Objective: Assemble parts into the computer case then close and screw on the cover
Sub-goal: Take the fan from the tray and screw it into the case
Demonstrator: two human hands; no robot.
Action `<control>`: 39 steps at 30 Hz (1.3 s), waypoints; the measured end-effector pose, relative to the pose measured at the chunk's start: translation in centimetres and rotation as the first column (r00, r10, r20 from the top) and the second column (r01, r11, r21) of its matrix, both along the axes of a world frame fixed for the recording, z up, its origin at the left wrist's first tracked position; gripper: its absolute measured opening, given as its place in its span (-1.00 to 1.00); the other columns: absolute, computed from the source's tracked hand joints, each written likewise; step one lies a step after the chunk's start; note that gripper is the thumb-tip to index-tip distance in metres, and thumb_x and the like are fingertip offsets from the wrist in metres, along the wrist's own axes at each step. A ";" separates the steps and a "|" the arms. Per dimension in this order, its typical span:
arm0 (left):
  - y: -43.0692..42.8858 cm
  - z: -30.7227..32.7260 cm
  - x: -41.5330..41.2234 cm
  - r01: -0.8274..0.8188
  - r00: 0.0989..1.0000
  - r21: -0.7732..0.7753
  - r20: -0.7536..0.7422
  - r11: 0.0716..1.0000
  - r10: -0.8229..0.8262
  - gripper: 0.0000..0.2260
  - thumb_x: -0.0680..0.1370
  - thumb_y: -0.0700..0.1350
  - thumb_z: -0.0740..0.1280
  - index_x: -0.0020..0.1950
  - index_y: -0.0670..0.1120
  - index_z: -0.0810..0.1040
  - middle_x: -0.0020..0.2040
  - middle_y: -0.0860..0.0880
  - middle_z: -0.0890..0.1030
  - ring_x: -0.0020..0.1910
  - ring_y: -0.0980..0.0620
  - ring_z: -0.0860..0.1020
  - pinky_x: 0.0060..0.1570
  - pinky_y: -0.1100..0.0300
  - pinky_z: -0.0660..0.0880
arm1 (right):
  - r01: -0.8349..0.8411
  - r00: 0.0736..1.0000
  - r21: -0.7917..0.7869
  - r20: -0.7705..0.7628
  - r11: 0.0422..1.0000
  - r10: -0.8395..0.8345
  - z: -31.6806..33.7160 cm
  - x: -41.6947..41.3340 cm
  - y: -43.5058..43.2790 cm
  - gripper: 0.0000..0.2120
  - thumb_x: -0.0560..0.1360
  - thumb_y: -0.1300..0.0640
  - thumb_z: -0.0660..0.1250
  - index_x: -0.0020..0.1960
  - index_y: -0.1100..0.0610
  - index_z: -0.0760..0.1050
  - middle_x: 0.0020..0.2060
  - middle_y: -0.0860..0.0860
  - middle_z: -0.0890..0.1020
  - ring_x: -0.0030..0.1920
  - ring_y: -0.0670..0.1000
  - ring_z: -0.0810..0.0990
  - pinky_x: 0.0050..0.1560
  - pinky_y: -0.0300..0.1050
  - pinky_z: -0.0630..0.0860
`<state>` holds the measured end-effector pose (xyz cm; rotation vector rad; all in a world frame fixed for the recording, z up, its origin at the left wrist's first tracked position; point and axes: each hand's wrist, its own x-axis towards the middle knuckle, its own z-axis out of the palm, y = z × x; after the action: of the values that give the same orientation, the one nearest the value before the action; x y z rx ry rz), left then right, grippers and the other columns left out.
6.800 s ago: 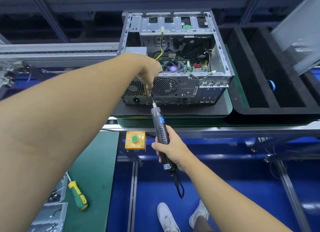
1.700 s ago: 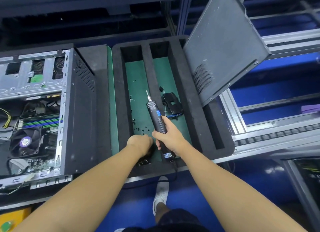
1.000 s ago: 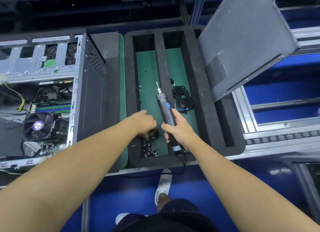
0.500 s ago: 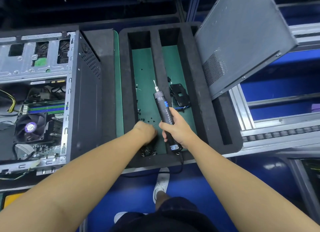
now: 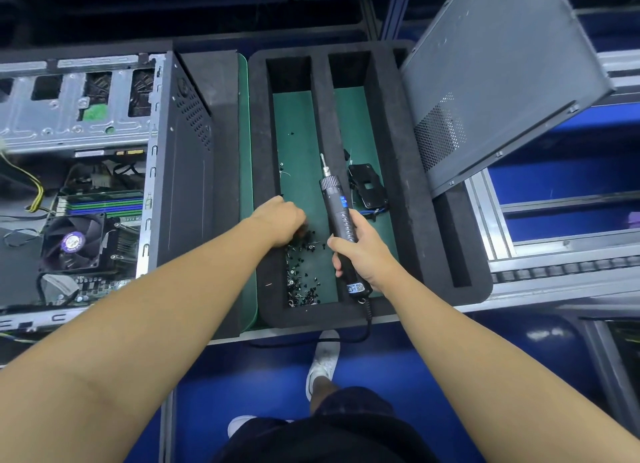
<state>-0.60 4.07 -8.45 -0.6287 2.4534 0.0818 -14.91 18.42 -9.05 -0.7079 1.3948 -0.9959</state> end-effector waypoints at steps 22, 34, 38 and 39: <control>7.6 -4.3 -0.9 -0.104 0.971 -0.290 0.177 0.951 0.160 -0.75 0.55 -0.01 0.27 0.23 0.12 0.49 0.11 0.10 0.59 0.21 -0.03 0.44 0.19 0.00 0.20 | 0.020 1.000 -0.003 -0.001 1.000 -0.020 0.3 0.2 0.1 -0.62 0.53 0.26 0.36 0.29 0.02 0.42 -0.26 0.04 0.53 -0.41 0.08 0.51 -0.34 0.01 0.59; 7.2 -3.6 -0.9 -0.173 0.985 -0.129 -0.030 0.976 0.171 -0.94 0.53 0.00 0.28 -0.11 0.04 0.48 -0.09 0.07 0.64 -0.07 -0.01 0.59 -0.05 0.12 0.25 | 0.023 1.000 -0.003 -0.016 1.000 -0.023 0.3 0.2 0.0 -0.61 0.53 0.29 0.35 0.29 0.01 0.42 -0.28 0.08 0.52 -0.41 0.08 0.50 -0.36 -0.01 0.57; 5.7 -2.4 -0.5 -0.402 0.769 0.421 -0.326 0.813 0.550 -0.78 0.54 0.06 0.24 -0.19 -0.05 0.42 -0.22 0.00 0.54 -0.25 -0.07 0.57 -0.32 0.13 0.38 | 0.049 0.999 -0.004 0.002 0.999 -0.049 0.4 0.1 -0.1 -0.62 0.53 0.31 0.35 0.29 0.05 0.41 -0.26 0.14 0.51 -0.41 0.08 0.49 -0.39 -0.02 0.57; 5.3 -2.0 -0.3 -0.403 0.710 0.548 -0.319 0.733 0.628 -0.79 0.57 0.03 0.22 -0.18 -0.06 0.42 -0.25 0.01 0.53 -0.31 -0.02 0.52 -0.35 0.13 0.38 | 0.056 0.998 0.002 0.003 0.998 -0.056 0.3 0.1 -0.1 -0.59 0.52 0.29 0.36 0.32 0.05 0.41 -0.25 0.13 0.53 -0.41 0.08 0.49 -0.39 -0.03 0.57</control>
<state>-0.91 9.37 -10.43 -1.2030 2.4746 1.1377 -14.84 18.28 -8.73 -0.6686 1.4192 -1.0396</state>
